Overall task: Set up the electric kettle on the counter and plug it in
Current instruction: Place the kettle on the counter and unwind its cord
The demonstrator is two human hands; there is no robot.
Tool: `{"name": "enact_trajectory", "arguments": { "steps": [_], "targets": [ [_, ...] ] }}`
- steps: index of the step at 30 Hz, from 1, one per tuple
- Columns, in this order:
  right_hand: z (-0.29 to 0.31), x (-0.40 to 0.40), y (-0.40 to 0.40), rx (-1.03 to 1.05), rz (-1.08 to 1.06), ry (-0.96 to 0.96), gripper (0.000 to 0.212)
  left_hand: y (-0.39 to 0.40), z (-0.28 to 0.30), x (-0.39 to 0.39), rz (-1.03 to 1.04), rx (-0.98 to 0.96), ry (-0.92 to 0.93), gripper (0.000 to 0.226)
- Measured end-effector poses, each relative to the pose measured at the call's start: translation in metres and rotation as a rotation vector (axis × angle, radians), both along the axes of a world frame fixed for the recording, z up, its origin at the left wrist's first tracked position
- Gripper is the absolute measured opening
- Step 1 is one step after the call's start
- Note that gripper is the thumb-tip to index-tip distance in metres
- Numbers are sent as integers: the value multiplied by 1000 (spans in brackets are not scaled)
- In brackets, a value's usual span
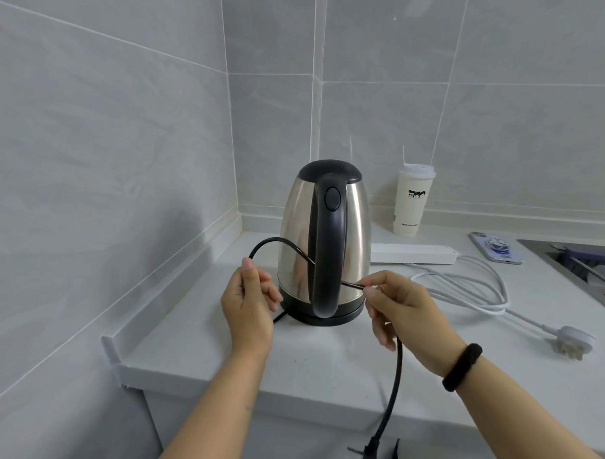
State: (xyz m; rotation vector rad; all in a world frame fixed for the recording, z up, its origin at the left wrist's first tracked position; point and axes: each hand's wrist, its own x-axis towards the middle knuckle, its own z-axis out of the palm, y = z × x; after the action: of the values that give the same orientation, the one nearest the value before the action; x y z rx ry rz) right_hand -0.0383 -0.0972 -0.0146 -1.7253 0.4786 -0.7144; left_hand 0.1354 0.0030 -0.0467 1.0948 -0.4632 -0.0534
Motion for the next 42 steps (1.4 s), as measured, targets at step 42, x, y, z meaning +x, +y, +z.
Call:
{"name": "enact_trajectory", "arguments": {
  "steps": [42],
  "targets": [
    [-29, -9, 23, -14, 116, 192, 30, -6, 0, 3, -6, 70, 15, 15]
  ]
}}
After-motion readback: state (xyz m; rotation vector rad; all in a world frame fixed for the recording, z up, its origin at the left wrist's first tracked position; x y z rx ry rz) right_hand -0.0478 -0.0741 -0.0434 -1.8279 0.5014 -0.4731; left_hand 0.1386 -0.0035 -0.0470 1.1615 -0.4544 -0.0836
